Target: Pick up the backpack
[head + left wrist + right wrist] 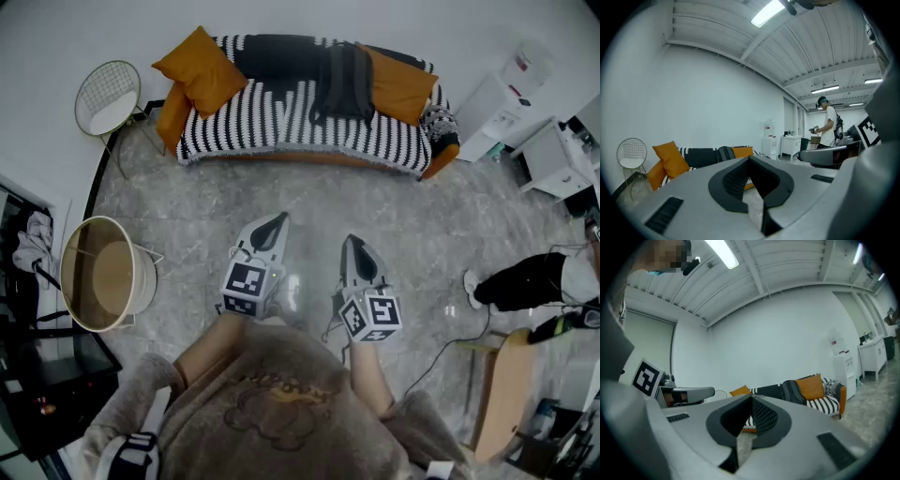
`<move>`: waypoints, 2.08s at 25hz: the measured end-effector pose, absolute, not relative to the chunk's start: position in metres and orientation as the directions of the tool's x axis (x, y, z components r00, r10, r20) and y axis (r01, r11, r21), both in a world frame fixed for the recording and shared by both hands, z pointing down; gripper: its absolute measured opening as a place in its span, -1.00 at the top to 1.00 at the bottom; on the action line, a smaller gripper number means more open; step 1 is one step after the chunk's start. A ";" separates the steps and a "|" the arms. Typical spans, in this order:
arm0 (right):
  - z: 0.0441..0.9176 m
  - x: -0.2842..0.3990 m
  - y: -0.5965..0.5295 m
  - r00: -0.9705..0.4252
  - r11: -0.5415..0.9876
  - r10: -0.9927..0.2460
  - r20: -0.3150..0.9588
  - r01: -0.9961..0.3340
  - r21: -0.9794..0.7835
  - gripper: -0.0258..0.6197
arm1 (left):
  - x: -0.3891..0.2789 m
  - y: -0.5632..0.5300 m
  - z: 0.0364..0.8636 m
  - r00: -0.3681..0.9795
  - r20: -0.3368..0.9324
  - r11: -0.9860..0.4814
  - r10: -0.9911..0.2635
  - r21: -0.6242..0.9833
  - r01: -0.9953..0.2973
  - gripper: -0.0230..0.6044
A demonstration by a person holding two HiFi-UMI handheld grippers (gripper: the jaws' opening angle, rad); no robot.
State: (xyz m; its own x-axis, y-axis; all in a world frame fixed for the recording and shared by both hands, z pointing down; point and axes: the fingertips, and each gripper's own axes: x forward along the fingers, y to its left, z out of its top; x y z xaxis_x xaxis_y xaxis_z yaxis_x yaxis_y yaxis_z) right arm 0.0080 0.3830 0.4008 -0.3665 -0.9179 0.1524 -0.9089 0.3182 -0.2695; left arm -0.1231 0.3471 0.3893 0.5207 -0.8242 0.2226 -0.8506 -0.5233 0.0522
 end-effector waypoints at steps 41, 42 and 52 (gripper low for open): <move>0.423 0.011 0.286 -0.269 0.227 -0.955 0.128 -0.935 -0.274 0.92 | -0.122 0.238 0.417 0.610 0.232 -0.614 -0.757 0.065 -0.786 0.92; 0.423 0.012 0.280 -0.271 0.228 -0.954 0.130 -0.934 -0.275 0.92 | -0.121 0.232 0.416 0.610 0.234 -0.613 -0.757 0.066 -0.787 0.92; 0.420 0.037 0.218 -0.281 0.238 -0.950 0.132 -0.932 -0.274 0.92 | -0.099 0.172 0.414 0.600 0.243 -0.603 -0.762 0.070 -0.795 0.92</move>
State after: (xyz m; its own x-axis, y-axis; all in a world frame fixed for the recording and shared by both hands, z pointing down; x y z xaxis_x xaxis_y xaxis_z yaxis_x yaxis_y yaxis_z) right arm 0.0371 0.2181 0.4202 -0.2814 -0.9505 0.1319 -0.9318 0.2378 -0.2742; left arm -0.0986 0.1723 0.4144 0.5997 -0.7624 0.2430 -0.7948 -0.6027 0.0705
